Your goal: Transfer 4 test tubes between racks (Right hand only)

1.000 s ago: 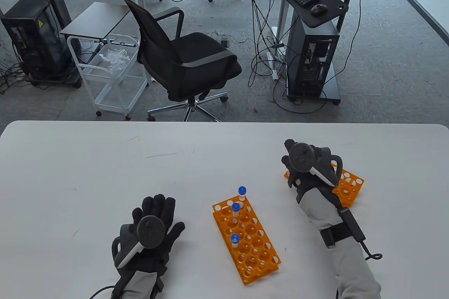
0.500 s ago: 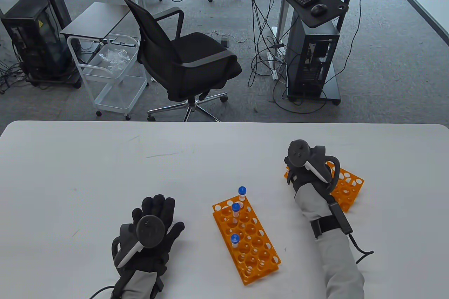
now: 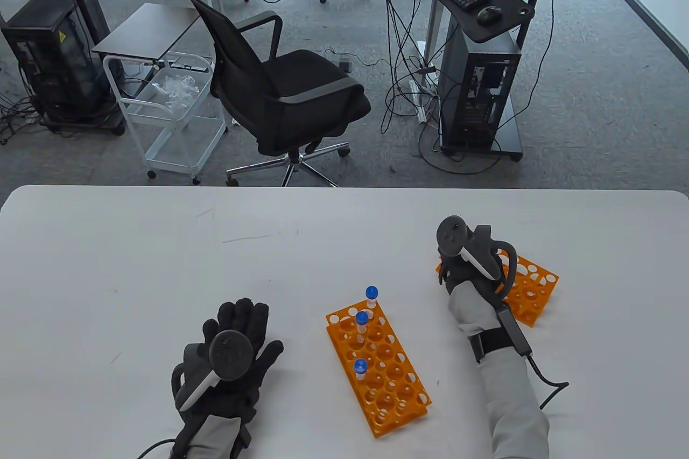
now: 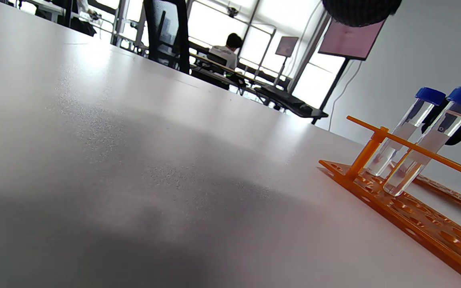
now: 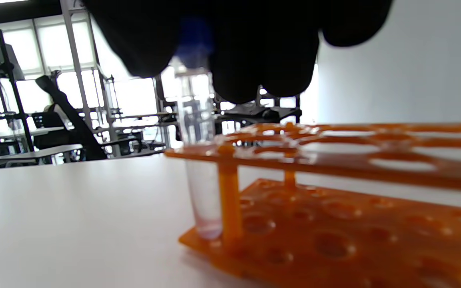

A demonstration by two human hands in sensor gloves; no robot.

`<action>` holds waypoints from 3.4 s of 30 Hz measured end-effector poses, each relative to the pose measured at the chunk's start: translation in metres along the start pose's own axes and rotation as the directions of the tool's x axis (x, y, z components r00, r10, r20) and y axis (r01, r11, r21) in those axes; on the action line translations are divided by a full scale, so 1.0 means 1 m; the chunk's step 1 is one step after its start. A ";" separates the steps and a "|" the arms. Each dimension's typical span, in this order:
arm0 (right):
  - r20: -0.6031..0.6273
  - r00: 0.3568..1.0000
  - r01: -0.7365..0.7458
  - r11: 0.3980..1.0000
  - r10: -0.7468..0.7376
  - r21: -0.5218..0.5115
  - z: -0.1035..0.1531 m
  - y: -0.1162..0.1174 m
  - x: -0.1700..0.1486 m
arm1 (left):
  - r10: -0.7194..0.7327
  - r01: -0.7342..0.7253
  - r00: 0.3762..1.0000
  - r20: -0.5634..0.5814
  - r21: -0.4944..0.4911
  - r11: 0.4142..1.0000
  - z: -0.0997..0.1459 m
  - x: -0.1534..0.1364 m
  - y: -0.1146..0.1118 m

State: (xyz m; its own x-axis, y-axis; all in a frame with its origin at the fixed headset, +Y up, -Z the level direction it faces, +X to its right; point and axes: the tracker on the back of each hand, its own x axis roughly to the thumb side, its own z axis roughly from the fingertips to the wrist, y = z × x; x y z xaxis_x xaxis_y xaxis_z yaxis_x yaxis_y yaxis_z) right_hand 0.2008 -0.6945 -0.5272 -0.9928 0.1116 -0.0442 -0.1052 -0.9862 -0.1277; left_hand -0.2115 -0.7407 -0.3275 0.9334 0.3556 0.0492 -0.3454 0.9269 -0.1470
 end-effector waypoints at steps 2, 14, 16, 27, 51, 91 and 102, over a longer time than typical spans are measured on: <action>0.004 1.000 -0.007 1.000 0.007 -0.006 0.000 0.000 0.000 | 0.000 0.000 1.000 0.000 -0.001 1.000 0.000 0.000 0.000; 0.031 0.999 0.011 0.997 -0.009 -0.070 0.005 -0.009 -0.004 | -0.001 0.001 1.000 0.004 -0.003 1.000 0.000 0.001 0.000; 0.039 0.999 0.017 0.996 -0.013 -0.089 0.008 -0.013 -0.004 | -0.002 0.002 1.000 0.005 -0.002 1.000 0.000 0.001 0.000; 0.122 0.992 0.038 0.981 -0.015 -0.188 0.025 -0.037 -0.001 | -0.005 0.005 1.000 0.010 0.000 1.000 0.000 0.001 -0.001; 0.381 0.924 0.150 0.948 -0.033 -0.282 0.090 -0.079 0.033 | -0.012 0.012 1.000 0.019 0.004 1.000 0.001 0.003 -0.002; 0.592 0.803 0.185 0.971 -0.063 -0.148 0.168 -0.047 0.078 | -0.003 0.003 1.000 0.012 0.002 1.000 0.002 0.001 -0.002; 0.587 0.807 0.173 0.976 -0.063 -0.133 0.169 -0.042 0.078 | -0.004 0.004 1.000 0.009 -0.001 1.000 0.002 0.001 -0.003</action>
State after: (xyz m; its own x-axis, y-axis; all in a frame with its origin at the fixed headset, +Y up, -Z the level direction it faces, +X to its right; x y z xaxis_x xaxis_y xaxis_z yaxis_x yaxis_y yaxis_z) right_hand 0.1184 -0.6654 -0.3580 -0.8283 0.0807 0.5544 -0.2668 -0.9270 -0.2636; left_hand -0.2098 -0.7425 -0.3255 0.9337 0.3532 0.0582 -0.3418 0.9281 -0.1477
